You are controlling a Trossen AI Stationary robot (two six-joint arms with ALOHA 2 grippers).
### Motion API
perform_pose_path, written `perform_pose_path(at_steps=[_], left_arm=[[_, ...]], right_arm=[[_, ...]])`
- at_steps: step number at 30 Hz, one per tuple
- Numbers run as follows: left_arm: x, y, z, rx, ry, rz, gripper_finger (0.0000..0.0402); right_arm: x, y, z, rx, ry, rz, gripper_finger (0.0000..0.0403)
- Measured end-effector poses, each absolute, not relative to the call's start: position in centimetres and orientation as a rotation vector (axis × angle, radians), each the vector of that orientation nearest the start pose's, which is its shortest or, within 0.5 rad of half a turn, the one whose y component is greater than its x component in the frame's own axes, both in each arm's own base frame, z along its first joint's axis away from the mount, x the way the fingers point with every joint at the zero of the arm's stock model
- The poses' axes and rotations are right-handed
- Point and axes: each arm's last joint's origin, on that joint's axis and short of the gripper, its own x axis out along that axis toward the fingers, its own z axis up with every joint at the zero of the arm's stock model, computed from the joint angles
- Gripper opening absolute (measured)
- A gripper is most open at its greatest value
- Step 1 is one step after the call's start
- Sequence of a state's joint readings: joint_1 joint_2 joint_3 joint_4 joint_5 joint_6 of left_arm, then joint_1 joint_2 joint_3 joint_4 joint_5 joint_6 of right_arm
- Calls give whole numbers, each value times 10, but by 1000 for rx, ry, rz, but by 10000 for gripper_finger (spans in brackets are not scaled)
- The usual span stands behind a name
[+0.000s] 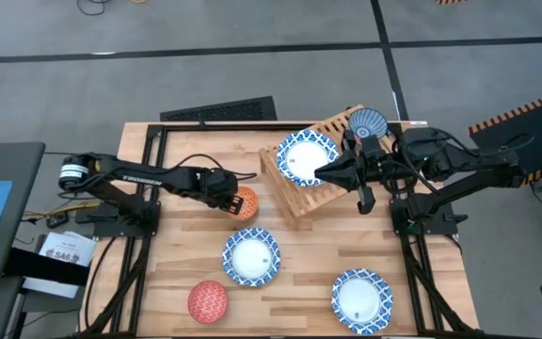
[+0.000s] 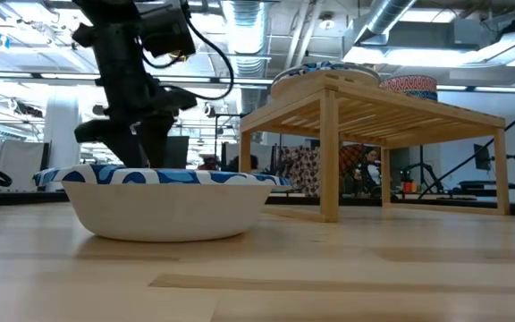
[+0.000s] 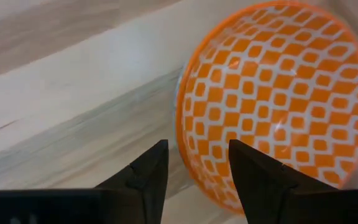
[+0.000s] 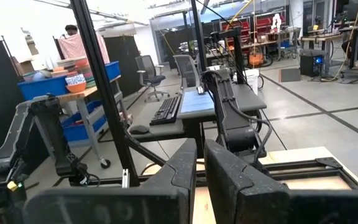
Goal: Place and stack bowls onto a shelf
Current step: Stack the orange pattern bowl on top of the blue pattern bowl on the shelf
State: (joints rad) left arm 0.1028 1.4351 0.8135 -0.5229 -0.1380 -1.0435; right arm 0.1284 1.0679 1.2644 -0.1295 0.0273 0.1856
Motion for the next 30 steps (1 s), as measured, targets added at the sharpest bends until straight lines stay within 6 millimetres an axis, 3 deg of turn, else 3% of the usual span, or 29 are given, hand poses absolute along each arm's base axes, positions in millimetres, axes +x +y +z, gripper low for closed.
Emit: perform_pose_path(at_steps=[7,11,13,21,25,30], left_arm=[[267,30,163,-908,997,758,80],[266,29,167,-874,1010,709,16],[263,29,177,-854,1002,677,10],[242,29,259,-745,870,631,4],[228,32,307,-683,814,643,3],[229,32,356,-607,747,639,2]], right_arm=[[216,27,448,191,-58,107,61],[216,27,448,191,-58,109,61],[216,27,448,192,-58,109,61],[217,27,450,302,-70,114,61],[233,29,448,413,-99,124,61],[266,34,441,437,-21,123,61]])
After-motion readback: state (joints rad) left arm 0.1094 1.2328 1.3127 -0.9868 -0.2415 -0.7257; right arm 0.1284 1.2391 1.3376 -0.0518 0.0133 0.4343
